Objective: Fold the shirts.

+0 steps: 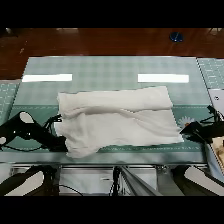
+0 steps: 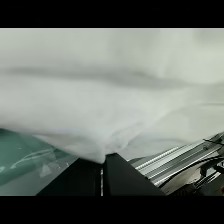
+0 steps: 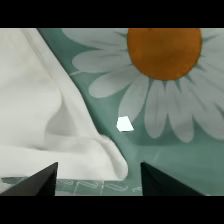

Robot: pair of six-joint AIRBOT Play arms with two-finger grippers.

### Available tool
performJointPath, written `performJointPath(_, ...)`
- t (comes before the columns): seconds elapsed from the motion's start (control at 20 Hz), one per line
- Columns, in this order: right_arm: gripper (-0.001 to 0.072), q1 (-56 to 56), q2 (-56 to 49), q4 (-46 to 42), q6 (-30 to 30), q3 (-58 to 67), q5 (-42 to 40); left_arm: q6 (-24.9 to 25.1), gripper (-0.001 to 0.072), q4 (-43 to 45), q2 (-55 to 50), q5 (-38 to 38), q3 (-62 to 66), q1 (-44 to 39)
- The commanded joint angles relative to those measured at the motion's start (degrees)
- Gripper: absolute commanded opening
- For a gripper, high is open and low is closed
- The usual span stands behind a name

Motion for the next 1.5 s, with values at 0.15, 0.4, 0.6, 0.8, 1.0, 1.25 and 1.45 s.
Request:
performJointPath(0.15, 0.0020, 8.5, -4.7, 1.7, 2.9, -0.2, -3.5, 0.0, 0.0021, -0.3, 0.1, -1.0, 3.5, 0.0)
performJointPath(0.4, 0.0017, 8.5, 5.5, -0.2, 0.0, 3.4, 2.0, -0.2, 0.0021, -2.1, 4.5, -6.4, 11.9, 0.0)
performJointPath(0.6, 0.0017, 8.5, 16.0, 12.6, 0.2, 7.2, 0.8, -2.4, 0.0020, -14.0, 13.3, -7.7, 19.5, 1.4)
performJointPath(0.8, 0.0017, 8.5, 18.5, 22.5, 0.1, 12.2, -2.2, -2.9, 0.0020, -17.1, 16.1, -7.6, 27.0, 1.4)
performJointPath(1.0, 0.0016, 8.5, 18.3, 25.2, 0.1, 15.6, -10.0, -2.8, 0.0019, -16.8, 14.7, -1.0, 31.0, 1.5)
performJointPath(1.25, 0.0017, 11.9, 10.1, 25.1, -1.3, 16.3, -15.2, -1.7, 0.0020, -16.0, 4.1, 2.0, 31.0, 1.4)
performJointPath(1.45, 0.0017, 20.4, 1.6, 24.8, -1.9, 16.3, -28.3, -0.5, 0.0020, -16.0, -4.2, 7.2, 31.2, 1.5)
